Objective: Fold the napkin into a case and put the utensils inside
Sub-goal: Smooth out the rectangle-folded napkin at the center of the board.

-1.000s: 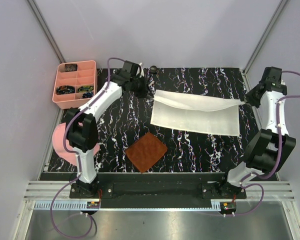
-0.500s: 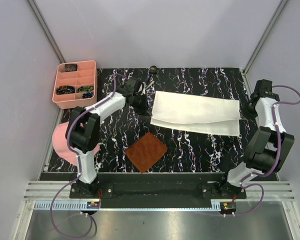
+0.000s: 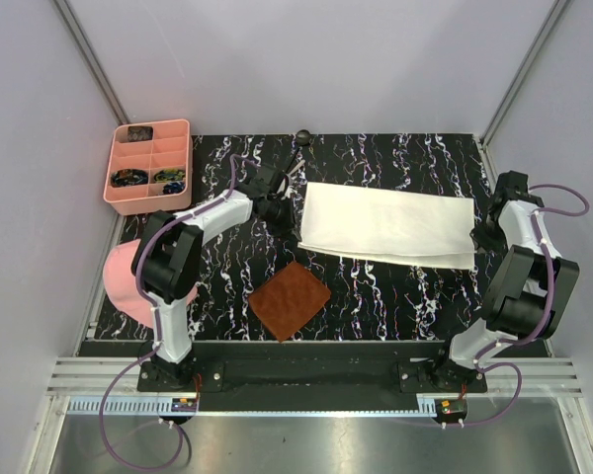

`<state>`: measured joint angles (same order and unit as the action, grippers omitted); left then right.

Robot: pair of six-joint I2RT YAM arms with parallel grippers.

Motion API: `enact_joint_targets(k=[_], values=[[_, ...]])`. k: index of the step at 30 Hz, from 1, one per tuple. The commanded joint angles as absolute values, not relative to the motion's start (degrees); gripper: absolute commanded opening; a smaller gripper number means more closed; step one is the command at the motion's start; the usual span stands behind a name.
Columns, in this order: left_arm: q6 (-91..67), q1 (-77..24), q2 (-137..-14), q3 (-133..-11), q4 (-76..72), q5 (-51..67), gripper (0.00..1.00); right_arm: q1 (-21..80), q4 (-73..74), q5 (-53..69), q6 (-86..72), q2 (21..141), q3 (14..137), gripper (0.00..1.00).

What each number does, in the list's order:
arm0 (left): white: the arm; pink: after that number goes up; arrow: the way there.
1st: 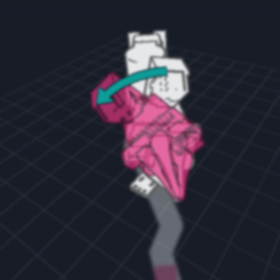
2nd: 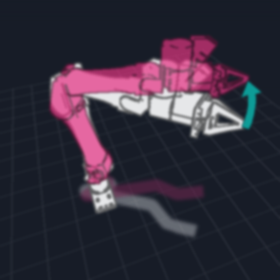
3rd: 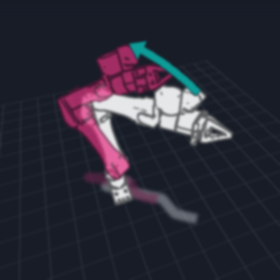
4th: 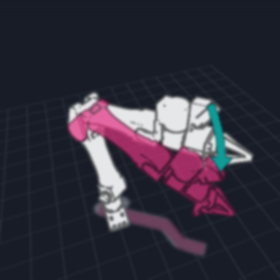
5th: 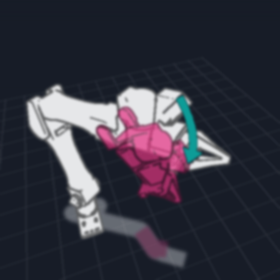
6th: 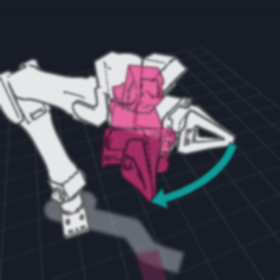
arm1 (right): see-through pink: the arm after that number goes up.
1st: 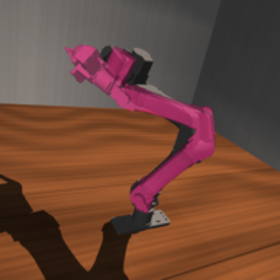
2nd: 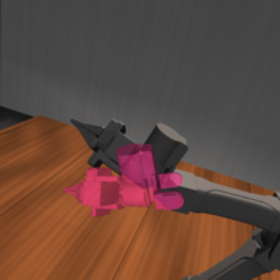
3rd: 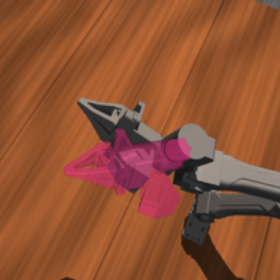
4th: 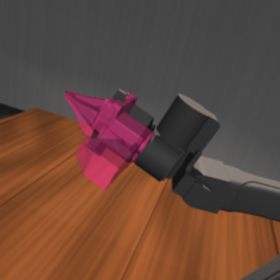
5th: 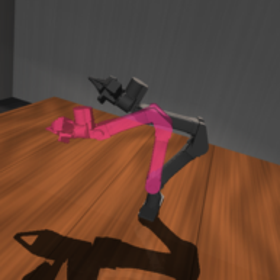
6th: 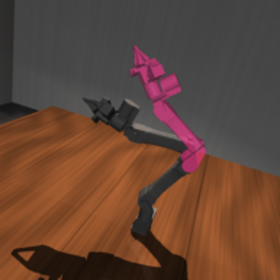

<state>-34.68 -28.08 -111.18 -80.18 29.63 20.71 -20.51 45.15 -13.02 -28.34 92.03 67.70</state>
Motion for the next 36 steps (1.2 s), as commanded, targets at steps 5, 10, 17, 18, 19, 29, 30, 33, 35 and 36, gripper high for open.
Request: enact_joint_targets(k=[5,10,17,18,19,29,30,33,35,36], values=[[-33.1,-27.2,-112.8,-80.9,27.9,17.9,0.0,-20.7,41.8,-15.2,-28.1,94.1,66.4,0.0],[-32.5,-27.1,-114.6,-82.0,28.7,16.2,0.0,-20.7,40.4,-14.7,-28.0,95.5,64.7,0.0],[-32.4,-27.1,-116.1,-83.7,29.1,15.6,0.0,-20.7,39.3,-14.2,-28.1,96.8,63.2,0.02],[-32.3,-27.1,-116.5,-84.0,29.4,15.7,0.0,-20.7,39.3,-14.2,-28.2,96.9,62.8,0.02],[-32.4,-27.1,-116.5,-84.3,29.4,15.7,0.0,-20.7,39.2,-14.0,-28.4,96.6,62.6,0.05],[-30.8,-27.0,-110.4,-85.0,30.8,10.8,0.49,-20.7,38.6,-14.0,-26.3,87.4,60.1,0.69],[-30.4,-27.0,-110.0,-85.3,31.6,10.5,0.51,-20.7,38.6,-14.0,-26.2,86.1,60.2,0.74],[-30.7,-27.0,-108.6,-85.9,31.8,11.5,0.53,-20.7,38.5,-14.1,-24.9,85.1,61.3,0.81],[-31.2,-27.4,-108.4,-86.5,31.5,13.7,0.5,-20.7,37.8,-13.2,-25.0,85.3,62.1,0.81],[-31.3,-27.7,-108.5,-86.7,30.5,14.6,0.48,-20.7,36.9,-11.0,-25.0,85.9,62.4,0.8]])
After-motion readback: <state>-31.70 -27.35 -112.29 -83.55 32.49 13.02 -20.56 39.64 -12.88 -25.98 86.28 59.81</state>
